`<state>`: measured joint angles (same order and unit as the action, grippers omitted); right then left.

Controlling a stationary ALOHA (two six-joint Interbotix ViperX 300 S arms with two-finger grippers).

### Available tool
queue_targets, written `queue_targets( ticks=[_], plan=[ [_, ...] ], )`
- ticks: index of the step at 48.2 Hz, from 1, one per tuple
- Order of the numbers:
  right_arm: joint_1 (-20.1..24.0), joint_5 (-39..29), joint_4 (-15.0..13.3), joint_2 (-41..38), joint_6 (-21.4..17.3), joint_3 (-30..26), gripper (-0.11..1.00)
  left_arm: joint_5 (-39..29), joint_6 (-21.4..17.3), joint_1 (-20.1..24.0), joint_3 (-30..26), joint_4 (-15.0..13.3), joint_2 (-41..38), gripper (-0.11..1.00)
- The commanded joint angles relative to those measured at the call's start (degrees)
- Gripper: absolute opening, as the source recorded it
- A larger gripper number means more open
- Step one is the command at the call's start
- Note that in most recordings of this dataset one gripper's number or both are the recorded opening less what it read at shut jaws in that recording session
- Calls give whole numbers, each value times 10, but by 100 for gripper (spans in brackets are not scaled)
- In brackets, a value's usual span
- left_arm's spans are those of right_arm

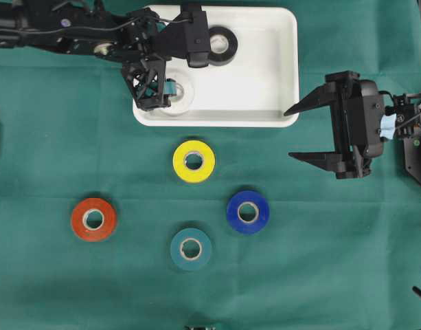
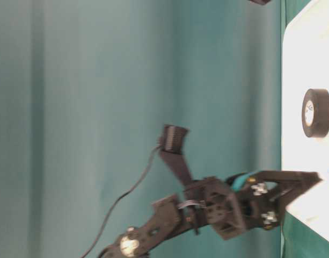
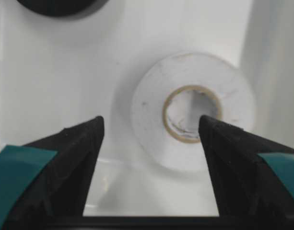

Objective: Put the tape alternately from left to right into the white case.
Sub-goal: 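Release the white roll in the tray and retract the left gripper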

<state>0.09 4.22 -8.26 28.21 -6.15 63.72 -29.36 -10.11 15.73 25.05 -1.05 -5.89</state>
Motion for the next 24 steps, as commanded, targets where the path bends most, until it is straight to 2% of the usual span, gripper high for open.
queue_targets(
  ticks=[1, 12, 24],
  plan=[
    [3, 4, 2, 3, 0, -7, 59, -7, -1, -4, -18, 1, 45, 74],
    [2, 5, 2, 3, 0, -7, 59, -28, -1, -6, -13, 0, 78, 74],
    [2, 3, 2, 5, 0, -4, 59, -42, -1, -15, 29, 0, 112, 74]
  ],
)
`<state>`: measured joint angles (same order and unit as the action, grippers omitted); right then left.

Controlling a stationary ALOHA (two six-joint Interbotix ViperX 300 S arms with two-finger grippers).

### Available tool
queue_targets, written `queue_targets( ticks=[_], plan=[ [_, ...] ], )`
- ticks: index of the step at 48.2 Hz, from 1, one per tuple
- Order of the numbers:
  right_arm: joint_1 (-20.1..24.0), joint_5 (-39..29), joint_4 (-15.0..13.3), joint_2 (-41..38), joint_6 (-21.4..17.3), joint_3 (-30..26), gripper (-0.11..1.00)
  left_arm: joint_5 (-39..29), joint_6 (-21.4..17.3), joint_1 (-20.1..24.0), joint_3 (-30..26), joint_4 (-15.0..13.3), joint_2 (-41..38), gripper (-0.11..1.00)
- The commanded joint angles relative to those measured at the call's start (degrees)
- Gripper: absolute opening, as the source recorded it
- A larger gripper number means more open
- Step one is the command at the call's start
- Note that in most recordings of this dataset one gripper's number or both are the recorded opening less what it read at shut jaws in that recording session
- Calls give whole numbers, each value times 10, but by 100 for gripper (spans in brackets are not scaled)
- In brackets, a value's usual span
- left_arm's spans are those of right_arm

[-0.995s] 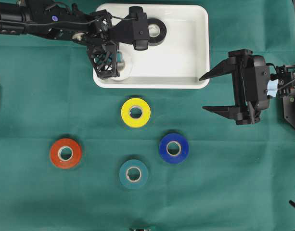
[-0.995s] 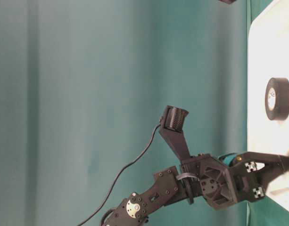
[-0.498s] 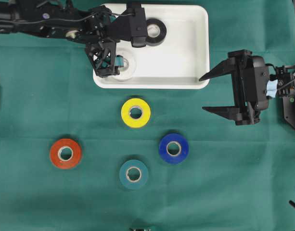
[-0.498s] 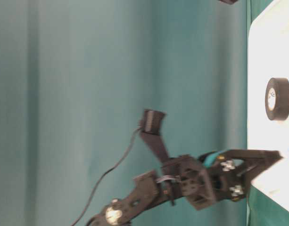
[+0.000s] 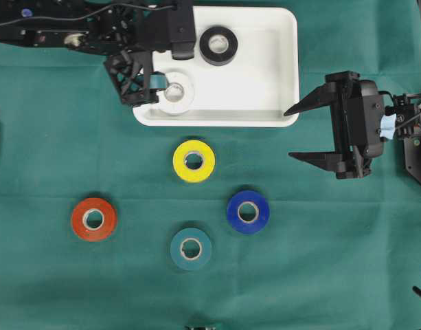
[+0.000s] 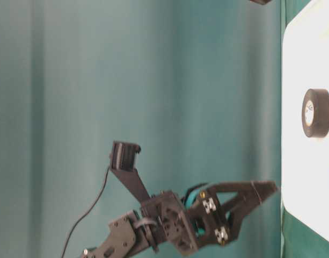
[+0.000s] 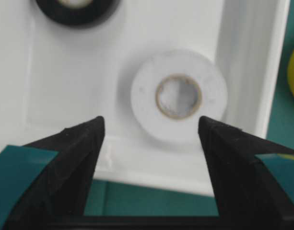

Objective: Put the tape alternately from left to right into the white case.
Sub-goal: 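Release the white roll in the tray and retract the left gripper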

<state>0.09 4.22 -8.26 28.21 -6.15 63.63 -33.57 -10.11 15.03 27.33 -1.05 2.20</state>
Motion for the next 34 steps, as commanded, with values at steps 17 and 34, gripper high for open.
queue_targets(
  ticks=[17, 34],
  plan=[
    [3, 4, 2, 25, -1, 8, 59, 89, 2, -47, 138, -3, 153, 74],
    [3, 4, 2, 26, -1, 13, 59, 191, 25, -70, 258, -5, 274, 74]
  ],
)
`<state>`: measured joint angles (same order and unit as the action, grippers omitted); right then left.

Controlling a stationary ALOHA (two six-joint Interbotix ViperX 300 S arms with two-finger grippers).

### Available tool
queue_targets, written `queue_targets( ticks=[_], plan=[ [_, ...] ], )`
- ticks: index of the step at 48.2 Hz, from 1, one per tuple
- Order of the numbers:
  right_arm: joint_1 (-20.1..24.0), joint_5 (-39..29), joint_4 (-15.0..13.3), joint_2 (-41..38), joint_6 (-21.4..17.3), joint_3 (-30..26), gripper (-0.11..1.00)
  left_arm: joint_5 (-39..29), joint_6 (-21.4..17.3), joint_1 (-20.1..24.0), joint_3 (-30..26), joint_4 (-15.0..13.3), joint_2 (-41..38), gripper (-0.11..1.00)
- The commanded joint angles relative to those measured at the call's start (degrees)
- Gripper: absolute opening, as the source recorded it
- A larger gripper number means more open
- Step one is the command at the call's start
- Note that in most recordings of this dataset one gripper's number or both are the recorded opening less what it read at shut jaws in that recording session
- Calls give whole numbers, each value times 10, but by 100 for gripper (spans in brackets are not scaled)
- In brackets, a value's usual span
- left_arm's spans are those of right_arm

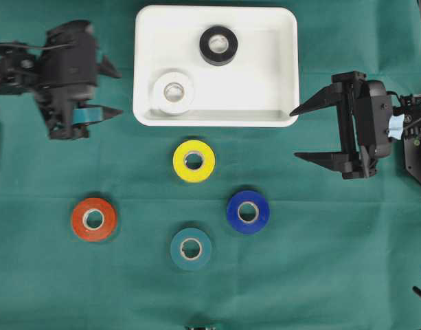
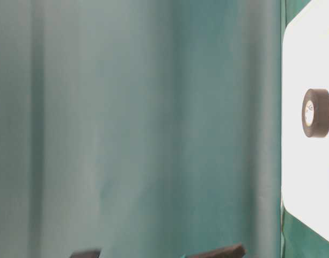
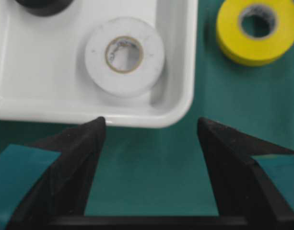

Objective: Put the tape alternately from left to right into the white case.
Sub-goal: 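Release the white roll in the tray and retract the left gripper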

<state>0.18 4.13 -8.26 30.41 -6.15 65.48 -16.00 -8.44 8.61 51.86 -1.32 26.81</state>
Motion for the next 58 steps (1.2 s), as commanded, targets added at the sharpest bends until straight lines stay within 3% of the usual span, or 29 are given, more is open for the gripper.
queue_targets(
  ticks=[1, 11, 25, 44, 58],
  plan=[
    [1, 5, 2, 4, -1, -5, 59, 17, 13, -7, 17, -3, 33, 74],
    [2, 5, 2, 4, -1, -4, 59, 70, 50, -33, 59, -2, 67, 74],
    [1, 5, 2, 4, -1, -3, 59, 127, 54, -49, 101, -2, 87, 74],
    [4, 16, 3, 4, -4, -2, 59, 130, 53, -49, 106, -2, 88, 73],
    [71, 16, 3, 4, -22, 0, 59, 131, 53, -49, 106, -2, 88, 73]
  ],
)
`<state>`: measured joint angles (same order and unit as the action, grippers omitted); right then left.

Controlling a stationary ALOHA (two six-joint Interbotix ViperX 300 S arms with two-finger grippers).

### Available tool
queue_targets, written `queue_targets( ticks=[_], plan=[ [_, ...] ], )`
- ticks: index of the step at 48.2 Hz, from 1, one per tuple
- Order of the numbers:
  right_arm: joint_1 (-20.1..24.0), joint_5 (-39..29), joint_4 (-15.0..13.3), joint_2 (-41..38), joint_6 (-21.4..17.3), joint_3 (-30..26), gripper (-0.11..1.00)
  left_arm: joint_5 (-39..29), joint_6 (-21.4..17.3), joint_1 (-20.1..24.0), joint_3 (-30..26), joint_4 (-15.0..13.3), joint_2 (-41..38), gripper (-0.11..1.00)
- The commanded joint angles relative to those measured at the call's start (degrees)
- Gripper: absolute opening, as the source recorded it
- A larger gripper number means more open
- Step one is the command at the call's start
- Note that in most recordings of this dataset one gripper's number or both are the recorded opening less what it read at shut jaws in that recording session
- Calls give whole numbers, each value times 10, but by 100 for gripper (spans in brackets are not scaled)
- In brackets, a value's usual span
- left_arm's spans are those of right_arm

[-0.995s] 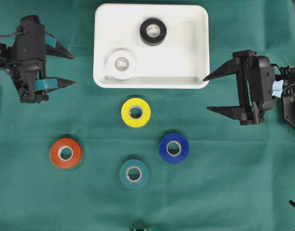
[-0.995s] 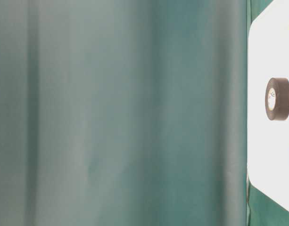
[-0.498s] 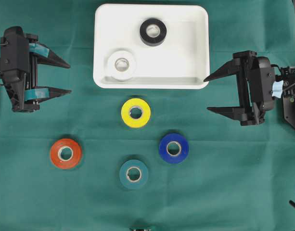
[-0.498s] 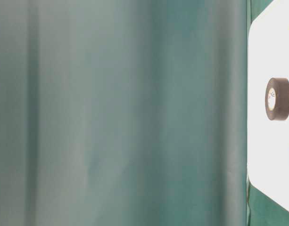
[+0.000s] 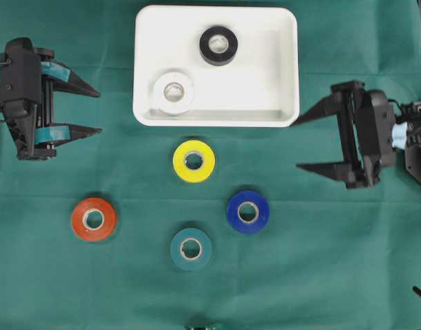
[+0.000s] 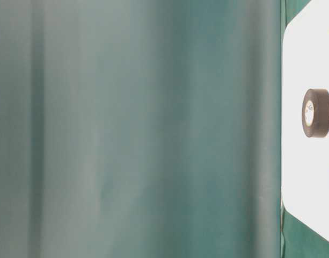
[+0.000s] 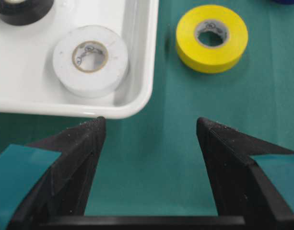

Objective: Put the tape alternately from left to right into the white case.
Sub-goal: 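Release the white roll in the tray and retract the left gripper, then move the right gripper to the teal tape roll and grasp it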

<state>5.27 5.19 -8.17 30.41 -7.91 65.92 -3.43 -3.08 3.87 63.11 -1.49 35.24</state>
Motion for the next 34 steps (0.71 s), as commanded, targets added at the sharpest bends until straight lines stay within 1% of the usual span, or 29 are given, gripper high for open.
queue_targets(
  ticks=[1, 6, 14, 22, 29, 34],
  plan=[
    [25, 5, 2, 4, -7, -4, 59, 4, -1, -2, -6, 0, 4, 73],
    [45, 9, 2, 4, -17, -3, 59, 4, -1, -3, -6, 0, 4, 73],
    [47, 17, -1, 3, -19, -4, 59, 4, -1, -3, -6, -1, 4, 73],
    [51, 28, -4, -18, -18, -24, 59, 4, -1, -3, -6, 0, 4, 73],
    [61, 31, -4, -69, -18, -61, 59, 4, -1, -3, -5, 0, 4, 73],
    [69, 31, -4, -118, -18, -101, 59, 5, -1, -3, -5, 0, 4, 73]
  ],
)
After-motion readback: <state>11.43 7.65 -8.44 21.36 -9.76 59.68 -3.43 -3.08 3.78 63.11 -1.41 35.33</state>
